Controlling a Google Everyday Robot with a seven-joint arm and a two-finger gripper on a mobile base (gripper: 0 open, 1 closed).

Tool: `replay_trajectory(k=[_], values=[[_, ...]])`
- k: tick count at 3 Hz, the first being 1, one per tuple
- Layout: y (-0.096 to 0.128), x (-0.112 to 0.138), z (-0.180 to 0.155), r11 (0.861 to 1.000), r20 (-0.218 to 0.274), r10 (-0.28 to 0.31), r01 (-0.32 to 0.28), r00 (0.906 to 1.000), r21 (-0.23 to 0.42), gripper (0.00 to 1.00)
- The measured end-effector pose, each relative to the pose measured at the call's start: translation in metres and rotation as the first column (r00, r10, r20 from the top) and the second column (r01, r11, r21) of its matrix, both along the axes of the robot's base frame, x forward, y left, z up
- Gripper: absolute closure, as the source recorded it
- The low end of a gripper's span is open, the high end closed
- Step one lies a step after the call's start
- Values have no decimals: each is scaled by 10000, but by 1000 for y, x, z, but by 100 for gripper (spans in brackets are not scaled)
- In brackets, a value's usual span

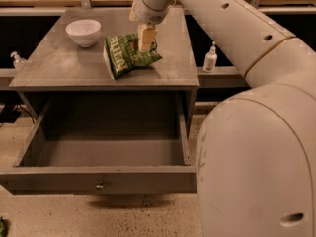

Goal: Pick green jalapeno chip bag from top drawer and place on counter

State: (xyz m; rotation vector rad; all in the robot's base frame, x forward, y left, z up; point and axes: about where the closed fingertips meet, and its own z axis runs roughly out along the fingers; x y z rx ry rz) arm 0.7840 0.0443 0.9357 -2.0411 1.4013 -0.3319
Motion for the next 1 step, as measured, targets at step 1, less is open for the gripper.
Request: replay_trajectory(k=[1], values=[[1, 0, -2, 10000, -30, 18, -18, 10000, -11, 0]])
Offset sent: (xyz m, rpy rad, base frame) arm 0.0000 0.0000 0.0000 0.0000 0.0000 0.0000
